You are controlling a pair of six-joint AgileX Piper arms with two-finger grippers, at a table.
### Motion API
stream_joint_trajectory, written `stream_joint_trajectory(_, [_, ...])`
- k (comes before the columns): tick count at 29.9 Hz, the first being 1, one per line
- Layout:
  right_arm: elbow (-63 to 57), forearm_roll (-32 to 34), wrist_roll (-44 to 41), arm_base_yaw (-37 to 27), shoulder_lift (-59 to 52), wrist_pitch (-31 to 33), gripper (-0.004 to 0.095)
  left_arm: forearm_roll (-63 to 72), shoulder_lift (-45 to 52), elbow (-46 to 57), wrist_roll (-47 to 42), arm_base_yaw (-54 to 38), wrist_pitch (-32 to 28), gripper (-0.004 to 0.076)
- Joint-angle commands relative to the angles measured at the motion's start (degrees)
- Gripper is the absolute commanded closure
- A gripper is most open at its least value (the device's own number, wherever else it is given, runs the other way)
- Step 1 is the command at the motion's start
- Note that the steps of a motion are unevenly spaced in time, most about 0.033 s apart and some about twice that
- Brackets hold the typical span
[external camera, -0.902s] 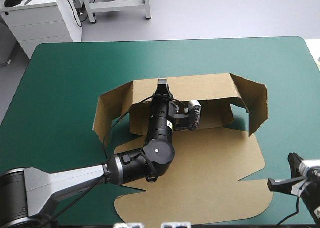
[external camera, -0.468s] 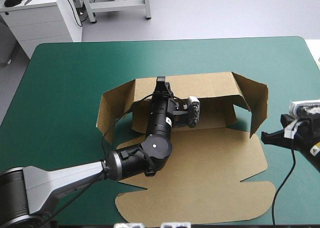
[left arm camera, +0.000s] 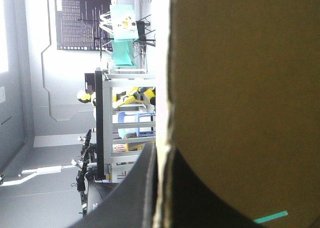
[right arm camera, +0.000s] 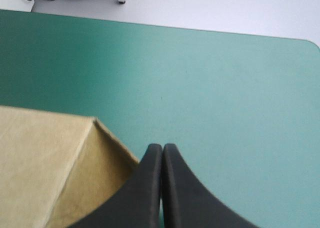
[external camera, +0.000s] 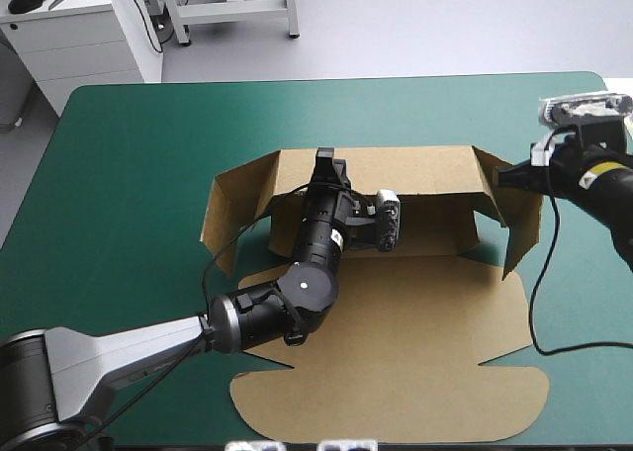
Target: Fold the box
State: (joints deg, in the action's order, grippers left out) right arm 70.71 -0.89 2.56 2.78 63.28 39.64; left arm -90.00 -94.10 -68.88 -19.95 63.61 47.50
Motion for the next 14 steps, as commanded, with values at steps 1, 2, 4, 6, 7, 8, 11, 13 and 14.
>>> stream_joint_trajectory(1, [5.2,0.1,0.5,-0.3,4.0,-6.1,0.0928,-3.9,3.1,-1.5,-1.4,0.1,1.5,0.0732])
stream_joint_trajectory(2, [6.4,0.1,0.5,-0.3,6.2,-5.7,0.0928,-3.9,3.1,-1.5,-1.4,0.1,1.5,0.0732])
stream_joint_trajectory(4, [7.7,0.1,0.5,-0.3,9.4,-4.8,0.0928,-3.9,3.1,-1.5,-1.4,0.1,1.5,0.0732])
stream_joint_trajectory(6, [8.3,0.1,0.5,-0.3,12.1,-5.0,0.0928,-3.9,3.1,-1.5,-1.4,0.1,1.5,0.0732])
stream_joint_trajectory(7, [8.5,0.1,0.1,-0.3,13.1,-5.2,0.0928,-3.9,3.1,-1.5,-2.0,0.1,1.5,0.0732])
stream_joint_trajectory(8, [8.7,0.1,-0.4,-0.4,14.5,-5.1,0.0928,-3.9,3.1,-1.5,-2.6,0.1,1.5,0.0732])
stream_joint_trajectory(11, [8.7,0.0,-0.7,-1.2,17.1,-3.8,0.0928,-3.9,3.1,-1.5,-2.6,0.1,1.5,0.0732])
stream_joint_trajectory(13, [8.7,-0.2,-0.8,-1.9,18.2,-1.8,0.0928,-3.9,3.1,-1.5,-2.6,0.1,1.5,0.0732])
stream_joint_trajectory(14, [8.7,-0.4,-0.8,-2.4,18.5,-0.9,0.0928,-3.9,3.1,-1.5,-2.6,0.1,1.5,0.0732])
